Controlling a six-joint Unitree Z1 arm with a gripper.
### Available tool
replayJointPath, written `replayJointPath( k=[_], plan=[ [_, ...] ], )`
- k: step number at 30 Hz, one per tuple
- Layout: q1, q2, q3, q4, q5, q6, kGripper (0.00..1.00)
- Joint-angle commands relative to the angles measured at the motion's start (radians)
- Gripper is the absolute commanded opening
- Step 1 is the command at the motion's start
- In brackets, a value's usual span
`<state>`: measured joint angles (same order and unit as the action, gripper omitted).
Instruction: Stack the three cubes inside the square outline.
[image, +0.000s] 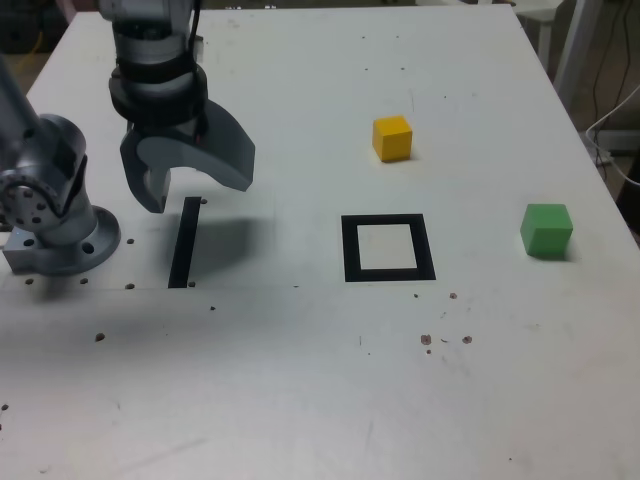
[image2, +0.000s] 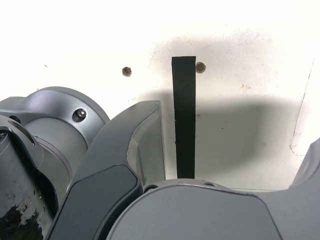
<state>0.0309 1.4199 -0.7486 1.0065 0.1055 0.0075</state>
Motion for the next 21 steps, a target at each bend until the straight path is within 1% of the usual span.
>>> replayJointPath(
  k=[1, 21],
  plan=[
    [-0.002, 0.003, 0.001, -0.002, 0.002, -0.001, 1.00],
    [-0.002, -0.002, 0.000, -0.002, 0.003, -0.001, 1.00]
  ],
)
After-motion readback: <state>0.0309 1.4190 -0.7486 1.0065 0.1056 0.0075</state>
